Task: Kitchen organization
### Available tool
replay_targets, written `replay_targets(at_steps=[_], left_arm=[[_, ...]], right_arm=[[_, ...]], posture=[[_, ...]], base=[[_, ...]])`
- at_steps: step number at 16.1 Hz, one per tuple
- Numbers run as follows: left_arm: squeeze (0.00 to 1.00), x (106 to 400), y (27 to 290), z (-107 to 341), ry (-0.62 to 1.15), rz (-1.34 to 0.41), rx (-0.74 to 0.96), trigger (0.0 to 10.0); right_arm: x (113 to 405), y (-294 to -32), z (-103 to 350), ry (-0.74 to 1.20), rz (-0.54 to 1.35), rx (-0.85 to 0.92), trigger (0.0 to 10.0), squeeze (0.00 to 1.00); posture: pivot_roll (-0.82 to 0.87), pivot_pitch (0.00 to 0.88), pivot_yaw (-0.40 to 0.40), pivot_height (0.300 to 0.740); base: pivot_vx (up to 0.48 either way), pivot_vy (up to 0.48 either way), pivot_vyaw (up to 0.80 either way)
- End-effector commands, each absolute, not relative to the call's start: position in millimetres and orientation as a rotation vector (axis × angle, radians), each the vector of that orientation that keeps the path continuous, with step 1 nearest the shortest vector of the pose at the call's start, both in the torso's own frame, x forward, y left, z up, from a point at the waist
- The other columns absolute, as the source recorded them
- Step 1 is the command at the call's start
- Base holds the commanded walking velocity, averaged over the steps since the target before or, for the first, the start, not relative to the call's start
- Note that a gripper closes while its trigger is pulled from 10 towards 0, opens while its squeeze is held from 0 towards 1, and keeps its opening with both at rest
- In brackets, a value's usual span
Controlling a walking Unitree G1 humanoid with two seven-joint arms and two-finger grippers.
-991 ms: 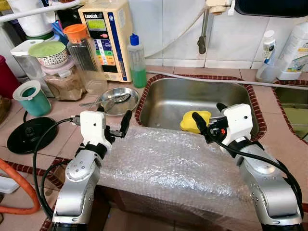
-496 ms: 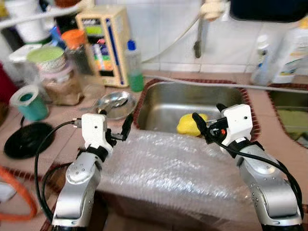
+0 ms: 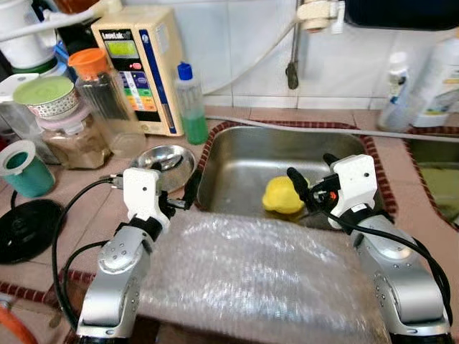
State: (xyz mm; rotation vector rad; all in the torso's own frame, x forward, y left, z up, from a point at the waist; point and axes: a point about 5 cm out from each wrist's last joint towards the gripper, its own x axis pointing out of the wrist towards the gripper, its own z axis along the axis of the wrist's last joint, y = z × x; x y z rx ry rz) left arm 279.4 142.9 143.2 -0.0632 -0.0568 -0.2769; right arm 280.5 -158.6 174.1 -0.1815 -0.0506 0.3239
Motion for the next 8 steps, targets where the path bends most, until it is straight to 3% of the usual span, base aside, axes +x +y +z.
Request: replay_targets(at_steps=[1,8], left_arm=[[0.00,278.4,142.7,146.0,-0.060,-0.282,-0.057,10.0],[0.00,274.8,140.7,144.2,-0.053,-0.303,-0.080,10.0]], right_arm=[[281.4,-159.9,175.4,-0.055,0.321,-0.191,10.0,0.00],[282.2,-161.2,174.8,-0.055,0.320,-0.195,10.0,0.00]], posture=[[-0.04,0.000,0.114,0.740],[-0.04,0.000,0.116,0.740]], base=[[0.281,0.000,0.00],[0.000,0.000,0.00]])
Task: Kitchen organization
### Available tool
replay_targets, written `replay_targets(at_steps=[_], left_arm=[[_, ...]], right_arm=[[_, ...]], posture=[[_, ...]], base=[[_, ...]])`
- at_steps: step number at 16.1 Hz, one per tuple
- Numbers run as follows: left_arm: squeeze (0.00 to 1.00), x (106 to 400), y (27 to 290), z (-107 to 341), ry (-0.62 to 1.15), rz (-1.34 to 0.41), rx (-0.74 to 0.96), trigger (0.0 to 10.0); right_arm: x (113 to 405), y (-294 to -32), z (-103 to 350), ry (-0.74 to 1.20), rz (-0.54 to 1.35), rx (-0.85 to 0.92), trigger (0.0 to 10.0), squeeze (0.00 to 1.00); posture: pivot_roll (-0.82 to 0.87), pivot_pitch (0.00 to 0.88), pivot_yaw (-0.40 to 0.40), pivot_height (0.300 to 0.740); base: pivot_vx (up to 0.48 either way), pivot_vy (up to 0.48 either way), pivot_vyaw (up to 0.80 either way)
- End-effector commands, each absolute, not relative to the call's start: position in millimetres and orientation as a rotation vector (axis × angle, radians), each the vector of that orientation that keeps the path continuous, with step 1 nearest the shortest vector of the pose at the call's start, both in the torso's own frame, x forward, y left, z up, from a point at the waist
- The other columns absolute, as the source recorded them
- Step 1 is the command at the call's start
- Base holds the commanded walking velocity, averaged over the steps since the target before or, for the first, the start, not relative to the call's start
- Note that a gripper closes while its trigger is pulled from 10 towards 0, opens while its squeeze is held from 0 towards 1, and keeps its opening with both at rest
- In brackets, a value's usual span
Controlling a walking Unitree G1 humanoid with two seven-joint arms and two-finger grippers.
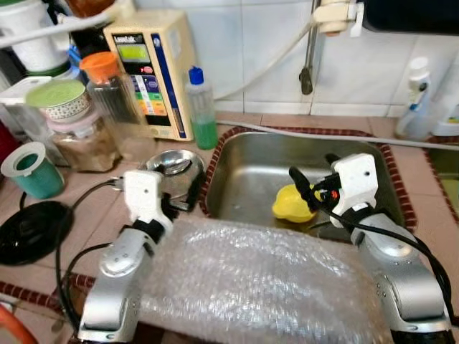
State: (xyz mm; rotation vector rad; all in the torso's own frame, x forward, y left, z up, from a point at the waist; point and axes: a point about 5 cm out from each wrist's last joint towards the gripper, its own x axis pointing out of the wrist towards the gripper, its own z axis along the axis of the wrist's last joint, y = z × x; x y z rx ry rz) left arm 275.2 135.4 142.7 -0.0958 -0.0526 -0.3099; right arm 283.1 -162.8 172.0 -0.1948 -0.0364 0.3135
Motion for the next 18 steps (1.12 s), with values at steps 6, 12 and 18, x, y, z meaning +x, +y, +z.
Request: replay_targets(at_steps=[6,12,18], left_arm=[[0.00,277.7,142.5,142.4,-0.041,-0.286,-0.078,10.0],[0.00,331.3,194.8,143.6,-0.008,0.074,-0.143,10.0],[1.00,357.0,224.9,129.9,0.056,0.283,-0.349,10.0]], right_arm=[[283.4,-161.0,175.2,-0.056,0.324,-0.197,10.0,0.00],[274.6,-150.9,178.7,-0.057,0.439,-0.169,10.0,0.00],[263.2,-155.1,176.8,-0.031,0.441,-0.186,10.0,0.00]], posture=[[-0.03,0.000,0.112,0.740],[-0.06,0.000,0.100,0.740],[-0.11,0.000,0.115,0.740]], base=[[0.000,0.000,0.00],[0.000,0.000,0.00],[0.000,0.000,0.00]])
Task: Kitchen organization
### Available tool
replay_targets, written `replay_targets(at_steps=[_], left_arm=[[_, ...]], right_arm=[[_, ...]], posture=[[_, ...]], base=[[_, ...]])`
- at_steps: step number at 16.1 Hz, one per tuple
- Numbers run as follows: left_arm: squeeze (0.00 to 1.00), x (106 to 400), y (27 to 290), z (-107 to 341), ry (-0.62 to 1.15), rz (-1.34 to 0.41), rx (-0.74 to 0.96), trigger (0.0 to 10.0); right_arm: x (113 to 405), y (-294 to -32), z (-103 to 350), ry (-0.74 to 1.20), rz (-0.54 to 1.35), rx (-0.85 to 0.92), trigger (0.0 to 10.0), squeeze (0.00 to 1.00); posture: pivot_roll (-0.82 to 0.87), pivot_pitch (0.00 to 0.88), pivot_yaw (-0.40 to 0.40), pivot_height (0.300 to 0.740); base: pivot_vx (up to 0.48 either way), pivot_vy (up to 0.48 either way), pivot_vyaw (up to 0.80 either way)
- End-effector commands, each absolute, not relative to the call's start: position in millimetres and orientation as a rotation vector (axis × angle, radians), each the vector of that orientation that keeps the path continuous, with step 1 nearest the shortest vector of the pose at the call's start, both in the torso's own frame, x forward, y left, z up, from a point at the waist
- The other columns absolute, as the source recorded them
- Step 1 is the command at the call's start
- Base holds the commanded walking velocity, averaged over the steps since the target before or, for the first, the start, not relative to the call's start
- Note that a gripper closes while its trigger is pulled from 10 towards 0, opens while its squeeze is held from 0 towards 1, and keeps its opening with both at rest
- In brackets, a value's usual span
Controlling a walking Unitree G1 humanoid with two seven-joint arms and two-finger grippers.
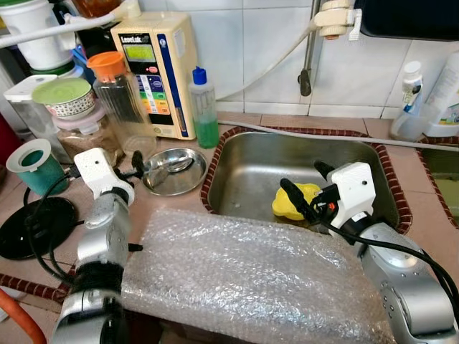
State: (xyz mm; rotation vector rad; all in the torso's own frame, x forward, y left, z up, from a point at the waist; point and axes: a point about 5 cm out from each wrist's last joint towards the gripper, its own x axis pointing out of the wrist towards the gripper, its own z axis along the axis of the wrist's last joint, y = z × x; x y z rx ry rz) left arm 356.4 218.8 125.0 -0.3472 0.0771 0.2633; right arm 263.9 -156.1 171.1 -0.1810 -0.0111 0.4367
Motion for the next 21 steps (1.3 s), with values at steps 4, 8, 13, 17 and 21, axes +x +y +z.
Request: replay_targets(at_steps=[4,8,13,17,21], left_arm=[[1.00,365.1,231.7,130.0,0.064,0.352,-0.415,10.0],[0.00,366.9,235.4,115.5,0.153,0.415,-0.597,10.0],[0.00,374.4,224.7,114.3,0.196,0.350,-0.730,10.0],[0.00,379.7,217.5,118.1,0.204,0.306,-0.812,0.0],[0.00,380.9,213.9,117.4,0.216,0.291,-0.868,0.0]], right_arm=[[248.4,-143.4,171.7,0.025,0.586,-0.173,10.0,0.00],[243.7,-137.1,169.8,0.039,0.633,-0.177,10.0,0.00],[240.1,-135.7,171.8,0.049,0.658,-0.183,10.0,0.00],[240.0,-135.2,172.0,0.052,0.658,-0.185,10.0,0.00],[237.6,-131.5,171.8,0.057,0.699,-0.166,10.0,0.00]], posture=[[-0.12,0.000,0.116,0.740],[-0.13,0.000,0.116,0.740],[-0.13,0.000,0.118,0.740],[-0.14,0.000,0.123,0.740],[-0.13,0.000,0.122,0.740]], base=[[0.000,0.000,0.00],[0.000,0.000,0.00],[0.000,0.000,0.00],[0.000,0.000,0.00],[0.000,0.000,0.00]])
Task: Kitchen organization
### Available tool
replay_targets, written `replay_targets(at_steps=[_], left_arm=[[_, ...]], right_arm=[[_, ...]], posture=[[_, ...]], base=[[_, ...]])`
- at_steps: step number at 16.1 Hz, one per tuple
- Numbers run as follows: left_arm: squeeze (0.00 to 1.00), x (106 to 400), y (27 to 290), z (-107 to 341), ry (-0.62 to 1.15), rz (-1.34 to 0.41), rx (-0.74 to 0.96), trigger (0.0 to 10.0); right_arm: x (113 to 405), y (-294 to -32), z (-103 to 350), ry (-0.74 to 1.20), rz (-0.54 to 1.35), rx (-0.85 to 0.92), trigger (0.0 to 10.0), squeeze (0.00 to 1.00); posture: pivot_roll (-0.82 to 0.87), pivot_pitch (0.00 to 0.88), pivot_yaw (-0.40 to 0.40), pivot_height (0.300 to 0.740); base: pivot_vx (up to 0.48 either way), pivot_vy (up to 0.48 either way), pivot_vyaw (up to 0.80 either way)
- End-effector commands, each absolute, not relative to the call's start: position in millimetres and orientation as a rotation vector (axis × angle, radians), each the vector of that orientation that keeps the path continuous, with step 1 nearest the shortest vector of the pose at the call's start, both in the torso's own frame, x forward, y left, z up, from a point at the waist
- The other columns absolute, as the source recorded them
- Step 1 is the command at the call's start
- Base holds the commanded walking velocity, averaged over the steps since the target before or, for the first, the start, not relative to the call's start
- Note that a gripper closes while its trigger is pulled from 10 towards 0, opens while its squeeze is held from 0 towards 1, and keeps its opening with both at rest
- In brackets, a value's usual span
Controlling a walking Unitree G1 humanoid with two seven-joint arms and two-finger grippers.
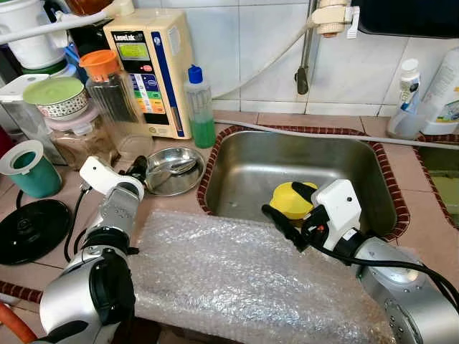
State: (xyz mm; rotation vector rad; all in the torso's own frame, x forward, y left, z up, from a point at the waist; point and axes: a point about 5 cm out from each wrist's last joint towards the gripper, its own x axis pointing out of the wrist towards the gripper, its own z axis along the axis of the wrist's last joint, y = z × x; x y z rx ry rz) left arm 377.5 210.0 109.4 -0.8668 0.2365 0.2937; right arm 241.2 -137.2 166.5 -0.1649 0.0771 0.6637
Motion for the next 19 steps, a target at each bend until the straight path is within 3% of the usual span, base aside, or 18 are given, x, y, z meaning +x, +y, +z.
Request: replay_targets(at_steps=[1,19], left_arm=[[0.00,380.9,214.0,117.4,0.215,0.291,-0.867,0.0],[0.00,369.4,249.0,111.4,0.226,0.457,-0.770,0.0]], right_arm=[[237.2,-131.0,171.8,0.057,0.707,-0.164,10.0,0.00],[241.5,-129.3,172.3,0.053,0.722,-0.167,10.0,0.00]], posture=[[-0.13,0.000,0.122,0.740],[-0.11,0.000,0.109,0.740]], base=[[0.000,0.000,0.00],[0.000,0.000,0.00]])
